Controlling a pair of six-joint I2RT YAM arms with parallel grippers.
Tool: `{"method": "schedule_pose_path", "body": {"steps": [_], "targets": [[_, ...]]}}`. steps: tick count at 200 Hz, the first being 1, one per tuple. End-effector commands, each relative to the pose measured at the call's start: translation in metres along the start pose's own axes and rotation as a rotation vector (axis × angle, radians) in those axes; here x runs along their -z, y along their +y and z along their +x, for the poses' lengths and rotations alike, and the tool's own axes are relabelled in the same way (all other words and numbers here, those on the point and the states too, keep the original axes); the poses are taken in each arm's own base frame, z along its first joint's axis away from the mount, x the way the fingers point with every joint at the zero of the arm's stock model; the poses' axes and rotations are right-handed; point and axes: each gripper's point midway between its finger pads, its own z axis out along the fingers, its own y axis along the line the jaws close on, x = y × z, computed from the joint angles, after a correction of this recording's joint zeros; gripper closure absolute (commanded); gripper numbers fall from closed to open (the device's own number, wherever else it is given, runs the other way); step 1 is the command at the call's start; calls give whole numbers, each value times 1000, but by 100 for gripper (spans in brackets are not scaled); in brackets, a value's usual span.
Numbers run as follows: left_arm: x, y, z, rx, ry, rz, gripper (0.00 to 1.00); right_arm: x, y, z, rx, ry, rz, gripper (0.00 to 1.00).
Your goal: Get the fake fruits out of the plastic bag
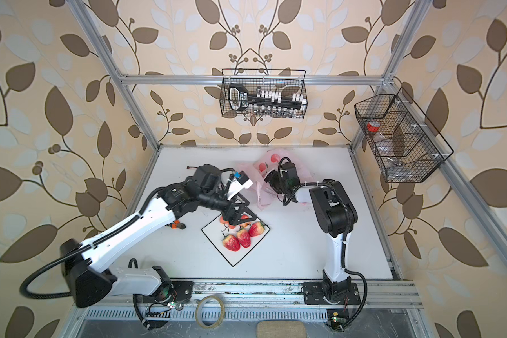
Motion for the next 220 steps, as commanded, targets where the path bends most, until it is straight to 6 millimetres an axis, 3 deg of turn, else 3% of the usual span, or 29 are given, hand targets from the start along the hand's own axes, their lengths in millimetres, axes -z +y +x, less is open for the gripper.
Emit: {"method": "schedule_pose_path", "body": {"steps": [1,26,38,48,58,93,125,155,201,220], "targets": [[22,47,-10,134,-139,-119,12,7,2,4,10,18,-6,28],[41,142,-4,477,-224,-441,8,8,3,4,5,19,-9,28],[44,179,6,611,-206,-556,9,8,4,4,2,21,-9,28],[43,198,4,658,-196,-588,12,8,5,4,1,22,-12,28],[29,223,11,690,-147,-620,15,9,6,5,1,25,-16,28],[-24,273,16,645,5,-573,33,11,10,4,-1,26,-29,29],[-53,298,16,532,41,-524,35,13,13,4,5,30,-37,29],[-75,303,15,444,50,-492,21,14,13,5,8,36,-34,29],[-102,318,17,481,63,-460,8,14,12,7,2,44,-31,30],[-109,322,15,484,59,-453,7,14,11,7,3,43,-27,30]]}}
